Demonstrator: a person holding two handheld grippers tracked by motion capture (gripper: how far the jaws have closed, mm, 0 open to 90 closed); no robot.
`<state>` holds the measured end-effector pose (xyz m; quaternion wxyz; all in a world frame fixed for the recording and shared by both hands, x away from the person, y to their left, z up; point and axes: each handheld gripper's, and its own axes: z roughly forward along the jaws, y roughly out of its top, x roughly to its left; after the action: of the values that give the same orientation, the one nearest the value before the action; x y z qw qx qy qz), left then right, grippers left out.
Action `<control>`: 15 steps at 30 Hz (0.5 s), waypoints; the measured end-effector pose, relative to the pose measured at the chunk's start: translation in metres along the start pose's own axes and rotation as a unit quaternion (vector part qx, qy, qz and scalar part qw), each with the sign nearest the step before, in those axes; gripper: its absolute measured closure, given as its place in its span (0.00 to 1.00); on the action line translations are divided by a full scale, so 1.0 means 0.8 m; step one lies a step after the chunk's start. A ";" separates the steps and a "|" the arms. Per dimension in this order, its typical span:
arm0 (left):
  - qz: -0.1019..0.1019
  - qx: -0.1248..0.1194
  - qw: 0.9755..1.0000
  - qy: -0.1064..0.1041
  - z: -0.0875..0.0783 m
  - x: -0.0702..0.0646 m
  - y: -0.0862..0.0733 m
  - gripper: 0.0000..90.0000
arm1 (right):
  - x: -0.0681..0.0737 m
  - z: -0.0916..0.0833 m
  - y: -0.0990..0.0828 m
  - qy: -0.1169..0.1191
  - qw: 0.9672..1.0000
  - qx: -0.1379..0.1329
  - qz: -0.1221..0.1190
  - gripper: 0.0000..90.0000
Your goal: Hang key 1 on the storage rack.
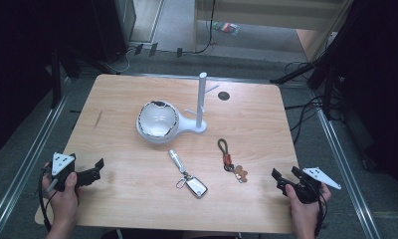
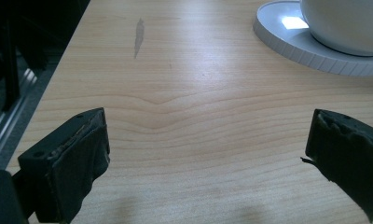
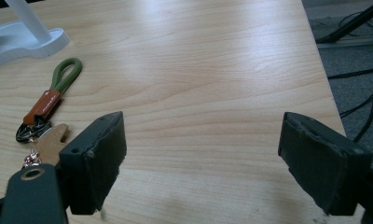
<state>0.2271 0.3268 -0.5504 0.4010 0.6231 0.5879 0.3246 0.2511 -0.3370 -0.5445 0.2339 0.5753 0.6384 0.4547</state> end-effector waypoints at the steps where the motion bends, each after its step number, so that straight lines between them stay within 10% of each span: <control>1: 0.000 0.000 1.000 0.000 0.000 0.000 0.000 0.00 | 0.000 0.000 0.000 0.000 1.000 0.000 0.000 0.17; 15: 0.015 0.002 1.000 -0.002 0.000 -0.003 0.000 0.00 | 0.021 0.009 0.021 -0.053 0.995 0.076 -0.032 0.16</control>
<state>0.2269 0.3242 -0.5504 0.3962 0.6332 0.5781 0.3284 0.2615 -0.3205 -0.5301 0.2376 0.5943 0.6756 0.3659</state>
